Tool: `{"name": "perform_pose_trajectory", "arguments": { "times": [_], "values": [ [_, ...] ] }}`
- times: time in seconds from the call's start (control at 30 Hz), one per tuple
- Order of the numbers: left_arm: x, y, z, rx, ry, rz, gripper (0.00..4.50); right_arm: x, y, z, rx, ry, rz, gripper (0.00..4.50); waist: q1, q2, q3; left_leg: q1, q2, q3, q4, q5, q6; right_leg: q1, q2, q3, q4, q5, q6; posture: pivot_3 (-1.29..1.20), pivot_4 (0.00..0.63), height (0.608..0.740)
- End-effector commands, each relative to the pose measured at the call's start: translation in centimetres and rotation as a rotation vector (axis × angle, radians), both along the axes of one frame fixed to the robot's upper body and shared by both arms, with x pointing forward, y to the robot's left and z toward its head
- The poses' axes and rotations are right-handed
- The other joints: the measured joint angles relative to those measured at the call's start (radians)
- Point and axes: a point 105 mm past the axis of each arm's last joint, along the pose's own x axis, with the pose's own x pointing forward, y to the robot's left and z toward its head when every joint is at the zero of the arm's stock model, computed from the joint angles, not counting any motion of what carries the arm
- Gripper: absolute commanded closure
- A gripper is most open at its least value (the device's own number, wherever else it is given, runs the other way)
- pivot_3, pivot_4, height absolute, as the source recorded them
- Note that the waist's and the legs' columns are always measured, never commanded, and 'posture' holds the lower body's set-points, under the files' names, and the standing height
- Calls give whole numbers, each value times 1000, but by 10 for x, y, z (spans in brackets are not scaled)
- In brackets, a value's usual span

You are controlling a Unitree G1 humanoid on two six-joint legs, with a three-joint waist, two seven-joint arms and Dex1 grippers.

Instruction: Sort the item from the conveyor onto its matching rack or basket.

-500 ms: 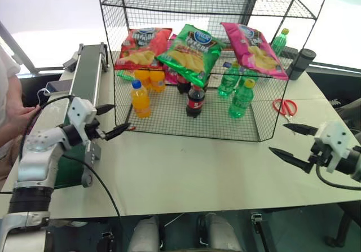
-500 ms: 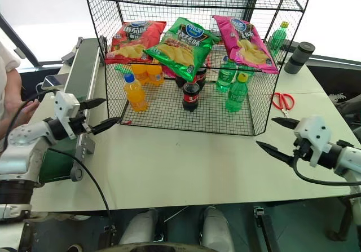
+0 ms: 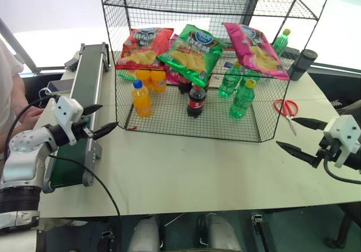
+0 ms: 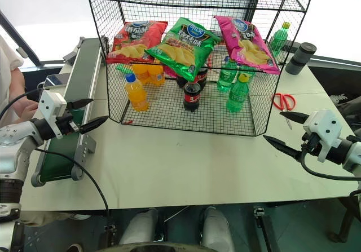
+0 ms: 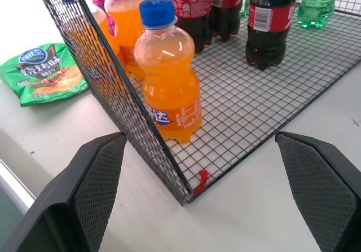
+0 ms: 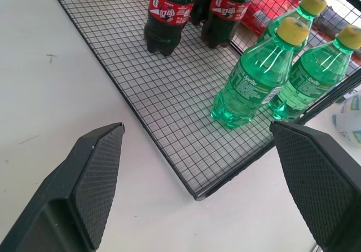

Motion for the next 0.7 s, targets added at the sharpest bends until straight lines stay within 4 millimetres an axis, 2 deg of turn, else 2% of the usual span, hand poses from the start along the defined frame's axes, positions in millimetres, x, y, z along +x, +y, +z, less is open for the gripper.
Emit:
{"name": "perform_pose_trajectory", "arguments": {
  "times": [0.03, 0.43, 0.7],
  "values": [
    [3, 3, 21, 23, -79, 20, 0, 2, 3, 7, -13, -34, 16, 193, 0, 0, 0, 0, 0, 0, 0, 0, 0, 0, 0, 0, 0, 0, 0, 0, 150, 740],
    [5, 5, 19, 40, -74, 79, 0, 8, 10, 8, -6, -40, 35, 193, 0, 0, 0, 0, 0, 0, 0, 0, 0, 0, 0, 0, 0, 0, 0, 0, 150, 740],
    [-3, 6, 18, 33, -77, 66, 0, 9, 15, 8, 16, -16, 56, 193, 0, 0, 0, 0, 0, 0, 0, 0, 0, 0, 0, 0, 0, 0, 0, 0, 150, 740]
  ]
}}
